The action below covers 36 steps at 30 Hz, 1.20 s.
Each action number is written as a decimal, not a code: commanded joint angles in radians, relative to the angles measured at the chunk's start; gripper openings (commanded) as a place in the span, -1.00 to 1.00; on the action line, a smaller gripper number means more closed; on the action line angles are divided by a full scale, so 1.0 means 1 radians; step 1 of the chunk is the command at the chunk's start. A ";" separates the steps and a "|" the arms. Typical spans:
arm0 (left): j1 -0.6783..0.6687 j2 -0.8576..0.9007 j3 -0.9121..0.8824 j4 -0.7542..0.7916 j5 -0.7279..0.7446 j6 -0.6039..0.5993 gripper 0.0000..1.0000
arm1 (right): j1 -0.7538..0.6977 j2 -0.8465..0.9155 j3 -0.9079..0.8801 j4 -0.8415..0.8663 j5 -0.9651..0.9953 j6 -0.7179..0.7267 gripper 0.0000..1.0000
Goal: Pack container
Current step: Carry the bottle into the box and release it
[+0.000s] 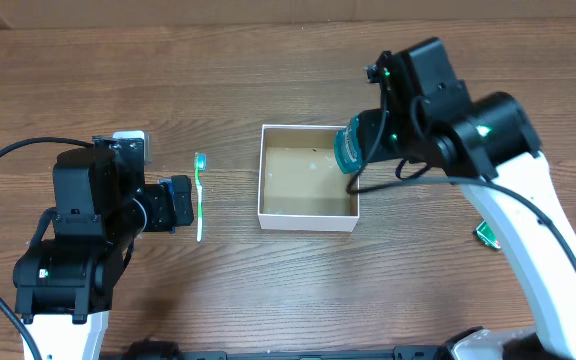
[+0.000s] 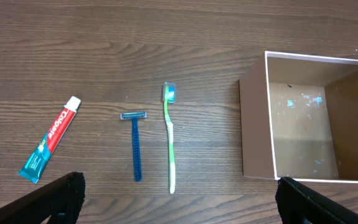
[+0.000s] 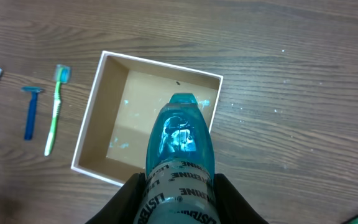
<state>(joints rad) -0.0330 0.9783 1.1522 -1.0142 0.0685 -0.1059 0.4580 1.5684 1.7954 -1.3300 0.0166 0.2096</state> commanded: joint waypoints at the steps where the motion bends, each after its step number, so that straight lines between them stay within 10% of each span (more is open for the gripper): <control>1: -0.007 -0.001 0.028 0.001 0.010 -0.006 1.00 | -0.002 0.084 0.023 0.035 0.021 0.033 -0.93; 22: -0.007 -0.001 0.028 0.000 0.010 -0.006 1.00 | -0.006 0.282 -0.074 0.156 0.088 0.113 -0.88; 32: -0.007 -0.001 0.028 -0.002 0.010 -0.006 1.00 | -0.006 0.287 -0.094 0.175 0.087 0.113 0.28; 36: -0.007 -0.001 0.028 -0.001 0.010 -0.006 1.00 | -0.006 0.287 -0.094 0.180 0.088 0.113 0.45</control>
<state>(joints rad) -0.0330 0.9783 1.1522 -1.0161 0.0685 -0.1059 0.4576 1.8618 1.6939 -1.1595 0.0937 0.3187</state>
